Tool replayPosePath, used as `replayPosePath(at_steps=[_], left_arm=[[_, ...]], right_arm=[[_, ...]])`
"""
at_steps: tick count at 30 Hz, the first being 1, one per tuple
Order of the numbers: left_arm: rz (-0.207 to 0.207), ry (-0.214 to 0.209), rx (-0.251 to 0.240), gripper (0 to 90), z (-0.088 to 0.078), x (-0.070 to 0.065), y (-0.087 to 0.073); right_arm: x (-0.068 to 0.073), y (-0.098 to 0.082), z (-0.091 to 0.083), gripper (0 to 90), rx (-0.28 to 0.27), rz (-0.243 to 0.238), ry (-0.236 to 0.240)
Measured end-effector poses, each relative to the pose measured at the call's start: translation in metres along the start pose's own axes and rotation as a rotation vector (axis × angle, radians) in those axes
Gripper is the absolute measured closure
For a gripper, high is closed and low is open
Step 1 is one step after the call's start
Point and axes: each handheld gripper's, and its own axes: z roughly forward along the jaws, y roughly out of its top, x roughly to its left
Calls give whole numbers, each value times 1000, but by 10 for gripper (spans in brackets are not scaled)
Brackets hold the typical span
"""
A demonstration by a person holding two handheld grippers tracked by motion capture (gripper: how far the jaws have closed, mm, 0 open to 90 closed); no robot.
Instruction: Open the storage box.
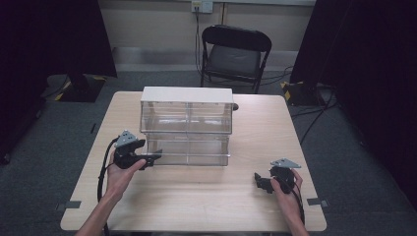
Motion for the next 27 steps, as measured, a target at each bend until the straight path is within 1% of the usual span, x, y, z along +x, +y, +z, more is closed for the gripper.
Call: replayPosePath(at_steps=[1, 2, 3, 4, 5, 6, 7, 12, 13, 16, 17, 18, 19, 20, 21, 22, 24, 27], left_arm=[[1, 1, 7, 159, 1, 0, 1], [12, 0, 18, 158, 1, 1, 2], [0, 1, 10, 159, 2, 1, 2], [-1, 1, 10, 159, 2, 1, 2], [3, 3, 11, 158, 2, 1, 3], [19, 4, 18, 158, 2, 2, 4], [3, 2, 11, 158, 2, 1, 4], [10, -1, 5, 156, 3, 1, 8], [26, -3, 18, 156, 3, 1, 8], [33, 6, 10, 154, 4, 0, 11], [18, 8, -2, 154, 5, 0, 11], [17, 8, 4, 155, 5, 1, 12], [-3, 4, -9, 154, 6, 0, 11], [9, 8, 1, 154, 6, 1, 12], [10, 12, -4, 157, 7, 0, 12], [15, 13, 7, 157, 7, 0, 13], [10, 15, -2, 154, 7, 0, 14], [19, 22, -7, 150, 6, -1, 21]], right_arm=[[0, 0, 0, 114, 0, 0, 0], [0, 0, 0, 114, 0, 0, -1], [0, 0, 0, 114, 0, 0, 0], [0, 0, 0, 114, 0, 0, -1], [0, 0, 0, 114, 0, 0, 0], [0, 0, 0, 114, 0, 1, -2], [0, 0, 0, 114, 0, 0, 0], [0, 0, 0, 114, 0, 1, -2], [0, 0, 0, 114, 0, 1, -2], [0, 0, 0, 114, 0, 1, -2], [0, 0, 0, 114, 0, 0, 0], [0, 0, 0, 114, 0, 1, -2], [0, 0, 0, 114, 0, 0, -1], [0, 0, 0, 114, 0, 1, -1], [0, 0, 0, 114, 0, 1, -2], [0, 0, 0, 114, 0, 0, 0], [0, 0, 0, 114, 0, 1, -2], [0, 0, 0, 114, 0, 0, -1]])
